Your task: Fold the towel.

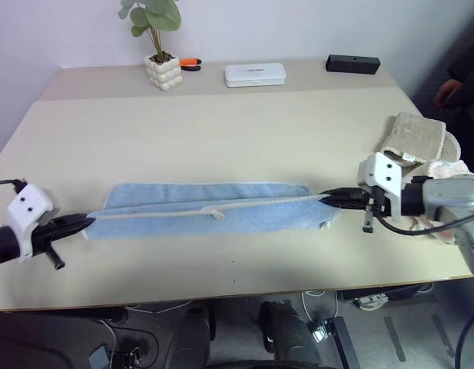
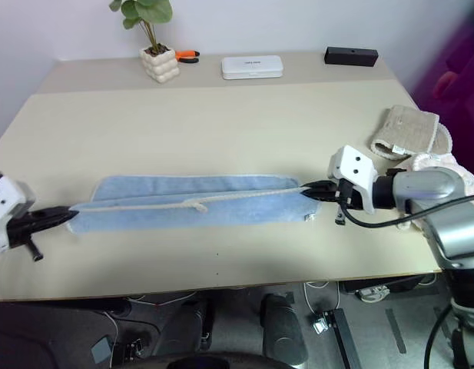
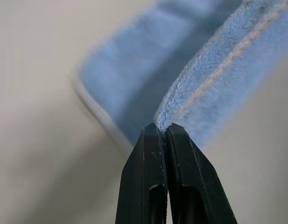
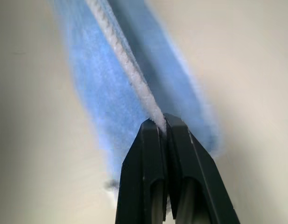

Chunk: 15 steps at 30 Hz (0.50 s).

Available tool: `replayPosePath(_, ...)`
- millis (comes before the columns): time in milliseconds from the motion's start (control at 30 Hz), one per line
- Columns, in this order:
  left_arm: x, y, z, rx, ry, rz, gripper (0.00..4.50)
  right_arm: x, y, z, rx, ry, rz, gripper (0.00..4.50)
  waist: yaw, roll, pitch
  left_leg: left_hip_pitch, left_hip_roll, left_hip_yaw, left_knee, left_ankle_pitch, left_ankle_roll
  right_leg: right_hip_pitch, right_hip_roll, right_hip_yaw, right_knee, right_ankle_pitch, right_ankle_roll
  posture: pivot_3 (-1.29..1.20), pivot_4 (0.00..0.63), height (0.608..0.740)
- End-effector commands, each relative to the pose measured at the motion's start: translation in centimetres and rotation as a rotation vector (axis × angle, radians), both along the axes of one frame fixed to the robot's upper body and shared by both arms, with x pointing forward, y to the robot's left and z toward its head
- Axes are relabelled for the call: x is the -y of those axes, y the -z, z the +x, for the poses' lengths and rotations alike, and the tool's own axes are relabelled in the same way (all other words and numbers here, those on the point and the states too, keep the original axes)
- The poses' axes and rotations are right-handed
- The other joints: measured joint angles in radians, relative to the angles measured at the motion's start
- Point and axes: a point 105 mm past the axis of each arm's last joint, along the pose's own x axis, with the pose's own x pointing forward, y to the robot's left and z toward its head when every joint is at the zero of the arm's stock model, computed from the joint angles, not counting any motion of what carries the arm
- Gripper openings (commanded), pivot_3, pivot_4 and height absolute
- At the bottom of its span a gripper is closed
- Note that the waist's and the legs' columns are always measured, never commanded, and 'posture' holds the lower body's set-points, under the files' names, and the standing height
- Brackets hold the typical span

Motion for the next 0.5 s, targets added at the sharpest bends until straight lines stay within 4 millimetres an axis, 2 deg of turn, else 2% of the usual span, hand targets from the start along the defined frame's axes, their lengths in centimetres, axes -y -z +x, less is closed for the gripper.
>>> replayPosePath(33,-1.6,0.2,2.2,0.02,-0.078,0.022,0.0,1.2,0.1,1.9,0.04,0.071,-0.034,0.06,0.0,0.0,0.0,0.0,0.0,0.0,0.0,0.0,0.0,0.0,0.0,0.0,0.0,0.001,0.001,0.0,0.15,0.738)
replayPosePath(267,-0.9,1.7,4.9,-0.023,-0.035,0.014,0.0,0.6,1.4,3.9,0.043,0.079,-0.027,0.06,-0.007,0.0,0.0,0.0,0.0,0.0,0.0,0.0,0.0,-0.002,0.0,0.0,0.003,0.001,0.002,0.0,0.15,0.738)
replayPosePath(500,-1.0,2.8,5.4,-0.071,-0.029,0.007,0.0,0.1,1.9,4.8,0.04,0.092,-0.004,0.06,-0.005,0.0,0.0,0.0,0.0,0.0,0.0,0.0,0.0,-0.002,0.0,0.0,0.004,0.001,0.002,0.0,0.15,0.738)
